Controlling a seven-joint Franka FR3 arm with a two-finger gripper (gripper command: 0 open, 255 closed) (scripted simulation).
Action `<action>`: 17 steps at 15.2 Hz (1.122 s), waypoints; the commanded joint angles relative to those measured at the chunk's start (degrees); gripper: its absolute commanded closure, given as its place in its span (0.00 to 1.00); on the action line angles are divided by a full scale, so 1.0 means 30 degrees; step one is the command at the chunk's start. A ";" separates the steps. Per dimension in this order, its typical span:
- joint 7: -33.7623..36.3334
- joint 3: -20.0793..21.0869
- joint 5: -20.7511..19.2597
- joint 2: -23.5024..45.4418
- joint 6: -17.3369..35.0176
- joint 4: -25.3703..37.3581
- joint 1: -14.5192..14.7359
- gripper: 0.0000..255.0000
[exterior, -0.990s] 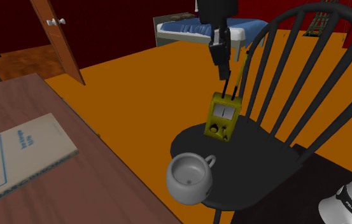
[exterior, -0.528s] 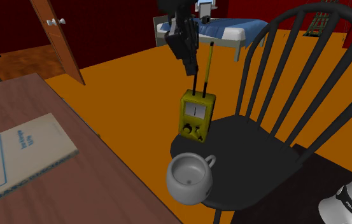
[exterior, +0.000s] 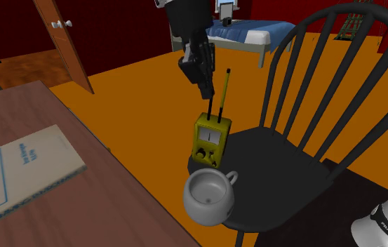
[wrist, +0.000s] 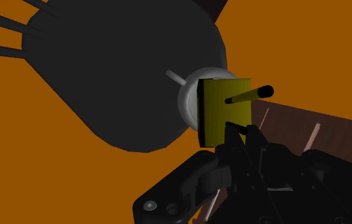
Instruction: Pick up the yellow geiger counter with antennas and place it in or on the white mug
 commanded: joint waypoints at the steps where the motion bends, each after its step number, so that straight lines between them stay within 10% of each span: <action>1: -0.0100 -0.0037 0.0082 -0.0279 0.0647 -0.0892 -0.0094 1.00; 17: -0.0530 -0.0177 0.0416 -0.1458 0.5186 -0.6554 -0.0394 1.00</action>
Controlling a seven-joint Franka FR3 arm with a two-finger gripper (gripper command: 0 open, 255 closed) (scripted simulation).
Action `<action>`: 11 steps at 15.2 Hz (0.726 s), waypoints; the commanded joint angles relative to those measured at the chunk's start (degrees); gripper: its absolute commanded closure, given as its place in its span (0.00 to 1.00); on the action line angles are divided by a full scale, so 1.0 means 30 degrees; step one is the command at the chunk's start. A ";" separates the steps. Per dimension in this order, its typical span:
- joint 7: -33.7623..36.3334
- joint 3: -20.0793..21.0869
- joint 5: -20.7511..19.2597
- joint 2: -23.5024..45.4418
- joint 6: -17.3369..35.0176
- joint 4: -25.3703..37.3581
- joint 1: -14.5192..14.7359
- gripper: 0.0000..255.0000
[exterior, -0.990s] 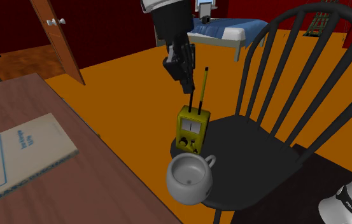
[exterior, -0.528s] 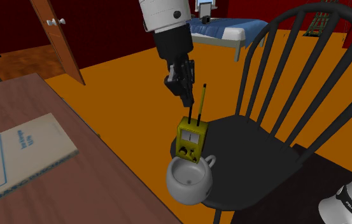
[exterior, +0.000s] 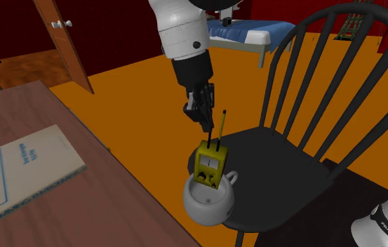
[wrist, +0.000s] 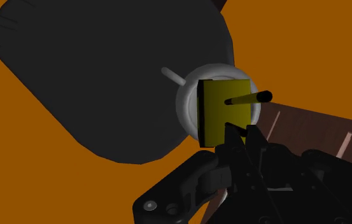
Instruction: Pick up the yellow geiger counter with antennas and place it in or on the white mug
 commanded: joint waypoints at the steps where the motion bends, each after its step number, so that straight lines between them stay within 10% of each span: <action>1: -0.0059 -0.0019 0.0018 -0.0087 0.0601 -0.0661 -0.0030 1.00; 10: -0.0079 -0.0025 0.0024 -0.0113 0.1003 -0.1087 -0.0038 1.00; 11: -0.0080 -0.0024 0.0024 -0.0114 0.1002 -0.1088 -0.0038 0.00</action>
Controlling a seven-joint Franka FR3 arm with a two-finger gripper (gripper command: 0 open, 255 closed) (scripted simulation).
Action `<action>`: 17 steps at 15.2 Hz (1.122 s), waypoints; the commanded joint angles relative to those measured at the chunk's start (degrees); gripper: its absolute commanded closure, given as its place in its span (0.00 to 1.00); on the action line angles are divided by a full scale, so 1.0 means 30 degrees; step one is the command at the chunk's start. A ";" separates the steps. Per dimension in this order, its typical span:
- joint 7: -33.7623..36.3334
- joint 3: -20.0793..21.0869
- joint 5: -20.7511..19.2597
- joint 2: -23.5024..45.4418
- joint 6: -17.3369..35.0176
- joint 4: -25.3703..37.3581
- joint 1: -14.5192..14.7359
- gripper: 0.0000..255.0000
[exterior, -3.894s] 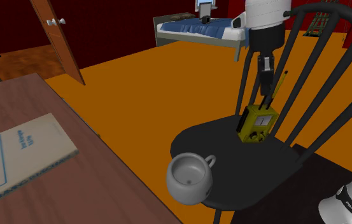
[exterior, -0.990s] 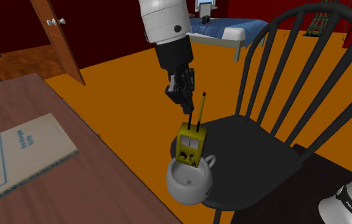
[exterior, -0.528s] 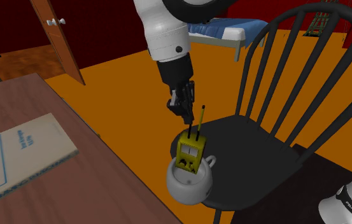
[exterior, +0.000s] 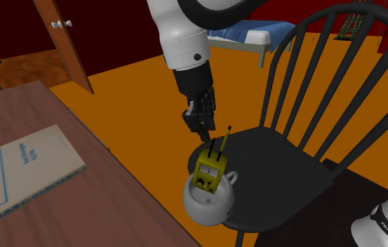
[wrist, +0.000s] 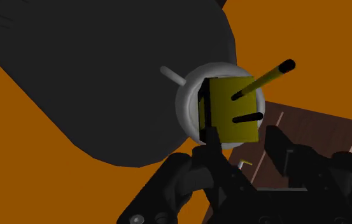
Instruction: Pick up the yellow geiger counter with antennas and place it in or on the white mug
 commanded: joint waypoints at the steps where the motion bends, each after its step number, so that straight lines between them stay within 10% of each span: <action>1: 0.0000 0.0000 0.0000 -0.0005 0.0001 0.0001 0.0000 0.00; 17: 0.0264 0.0067 -0.0337 0.1110 -0.2711 0.3769 0.0187 0.00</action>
